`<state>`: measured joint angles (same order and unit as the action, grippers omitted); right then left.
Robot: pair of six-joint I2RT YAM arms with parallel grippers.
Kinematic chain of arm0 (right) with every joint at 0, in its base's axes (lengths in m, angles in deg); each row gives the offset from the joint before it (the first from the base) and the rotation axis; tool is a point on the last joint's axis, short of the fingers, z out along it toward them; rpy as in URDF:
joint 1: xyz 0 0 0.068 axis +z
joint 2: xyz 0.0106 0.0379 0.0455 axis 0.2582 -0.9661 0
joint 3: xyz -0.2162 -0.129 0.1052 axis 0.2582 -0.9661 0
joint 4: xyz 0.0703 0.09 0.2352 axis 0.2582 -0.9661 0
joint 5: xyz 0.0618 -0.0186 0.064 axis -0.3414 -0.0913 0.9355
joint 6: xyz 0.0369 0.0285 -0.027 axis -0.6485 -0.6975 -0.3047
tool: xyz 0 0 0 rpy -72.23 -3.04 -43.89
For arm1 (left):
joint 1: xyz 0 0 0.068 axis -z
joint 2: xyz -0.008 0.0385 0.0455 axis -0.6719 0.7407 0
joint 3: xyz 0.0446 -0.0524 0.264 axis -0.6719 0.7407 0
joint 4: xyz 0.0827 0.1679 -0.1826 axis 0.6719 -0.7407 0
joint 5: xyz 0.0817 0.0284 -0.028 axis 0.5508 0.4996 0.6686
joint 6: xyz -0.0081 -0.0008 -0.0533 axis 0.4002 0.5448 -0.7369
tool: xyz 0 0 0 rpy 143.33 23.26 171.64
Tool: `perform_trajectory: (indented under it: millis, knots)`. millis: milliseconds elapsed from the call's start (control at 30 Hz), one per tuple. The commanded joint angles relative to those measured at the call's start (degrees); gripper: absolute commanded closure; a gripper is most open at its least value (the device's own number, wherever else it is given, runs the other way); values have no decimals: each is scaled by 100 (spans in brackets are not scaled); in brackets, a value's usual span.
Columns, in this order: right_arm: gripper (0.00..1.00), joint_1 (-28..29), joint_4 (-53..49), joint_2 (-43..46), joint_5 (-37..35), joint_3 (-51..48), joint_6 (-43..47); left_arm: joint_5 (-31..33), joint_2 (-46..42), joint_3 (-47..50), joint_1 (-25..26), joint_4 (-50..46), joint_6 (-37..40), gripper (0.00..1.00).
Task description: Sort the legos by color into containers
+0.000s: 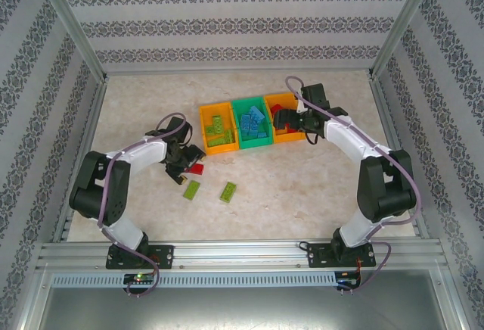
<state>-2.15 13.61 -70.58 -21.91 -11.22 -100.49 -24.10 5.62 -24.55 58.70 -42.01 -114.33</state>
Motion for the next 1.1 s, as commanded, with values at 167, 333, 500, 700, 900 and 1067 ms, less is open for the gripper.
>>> perform_trajectory:
  millis: [167, 333, 500, 700, 900, 1067]
  knots:
    - [2, -421, 394, 282, -33, -415, -15, 72, 453, -216, 57, 154, -312, 23]
    - [4, -684, 660, -1, -10, -302, 166, 136, 573, -257, 61, 188, -260, 33]
    - [13, -715, 401, -884, 478, 386, 404, 202, 631, -162, 57, 285, -251, 44]
    - [30, -719, 381, -1331, 439, 571, 345, 300, 662, -80, 34, 407, -184, 58]
    - [49, -707, 249, -1402, 491, 620, 344, 308, 613, -33, 4, 470, -75, 69]
    - [72, -525, 230, -1270, 409, 443, 400, 515, 287, 115, -27, 451, 49, 73]
